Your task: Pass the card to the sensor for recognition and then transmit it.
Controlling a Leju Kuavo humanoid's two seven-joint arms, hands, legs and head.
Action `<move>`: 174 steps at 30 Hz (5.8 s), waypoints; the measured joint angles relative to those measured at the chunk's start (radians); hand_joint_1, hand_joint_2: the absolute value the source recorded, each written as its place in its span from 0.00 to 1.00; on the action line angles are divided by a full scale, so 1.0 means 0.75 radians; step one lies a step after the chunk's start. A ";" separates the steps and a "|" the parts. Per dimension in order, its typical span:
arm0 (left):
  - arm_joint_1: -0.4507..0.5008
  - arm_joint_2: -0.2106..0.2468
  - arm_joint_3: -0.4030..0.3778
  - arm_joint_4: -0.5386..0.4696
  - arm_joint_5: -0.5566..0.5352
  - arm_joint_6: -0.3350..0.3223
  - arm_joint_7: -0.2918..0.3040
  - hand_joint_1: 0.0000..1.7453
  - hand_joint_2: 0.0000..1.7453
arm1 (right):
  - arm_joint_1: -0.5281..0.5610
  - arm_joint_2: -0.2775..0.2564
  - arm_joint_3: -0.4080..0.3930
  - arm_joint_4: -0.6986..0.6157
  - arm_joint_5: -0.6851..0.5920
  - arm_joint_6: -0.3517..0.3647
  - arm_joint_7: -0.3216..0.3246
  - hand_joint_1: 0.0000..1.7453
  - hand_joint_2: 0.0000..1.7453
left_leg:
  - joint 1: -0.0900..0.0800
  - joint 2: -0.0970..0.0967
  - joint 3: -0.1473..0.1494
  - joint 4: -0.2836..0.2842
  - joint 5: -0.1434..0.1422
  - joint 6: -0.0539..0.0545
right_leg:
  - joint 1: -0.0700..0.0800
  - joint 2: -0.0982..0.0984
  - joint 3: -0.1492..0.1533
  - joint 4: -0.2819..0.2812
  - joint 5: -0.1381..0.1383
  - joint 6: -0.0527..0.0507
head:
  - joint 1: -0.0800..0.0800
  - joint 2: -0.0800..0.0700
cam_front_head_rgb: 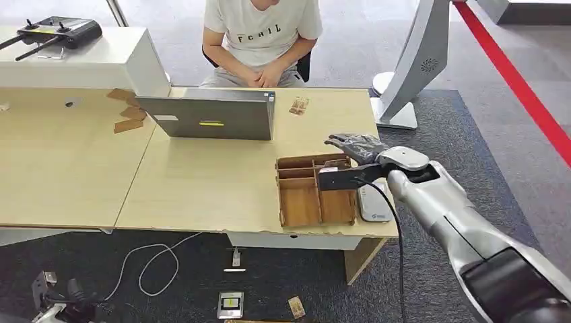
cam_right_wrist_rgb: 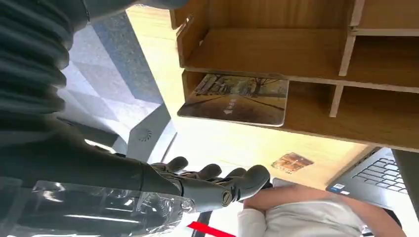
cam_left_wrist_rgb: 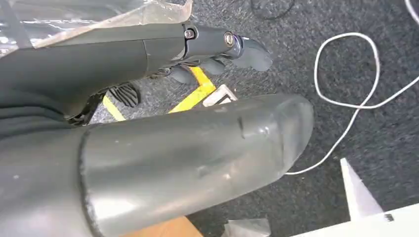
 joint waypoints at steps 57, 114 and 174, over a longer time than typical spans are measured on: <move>0.019 0.002 0.097 0.000 -0.126 -0.040 0.061 0.00 0.00 | -0.009 0.094 -0.066 0.166 0.044 -0.150 -0.148 1.00 1.00 | 0.000 0.001 0.001 0.000 0.000 0.000 | 0.000 0.000 0.000 0.000 0.000 0.000 | 0.000 0.000; -0.042 -0.053 0.095 0.005 -0.164 0.011 0.159 0.00 0.00 | -0.037 0.083 -0.103 0.208 0.035 -0.254 -0.183 1.00 1.00 | 0.000 0.001 0.003 0.000 0.000 0.000 | 0.000 0.000 0.002 0.000 0.001 0.000 | 0.000 0.000; -0.040 -0.058 0.095 0.012 -0.150 0.000 0.092 0.00 0.00 | -0.077 0.118 -0.130 0.200 0.045 -0.301 -0.182 1.00 1.00 | 0.000 0.000 0.002 0.000 0.001 0.000 | 0.000 0.000 0.002 0.000 0.001 0.000 | 0.000 0.000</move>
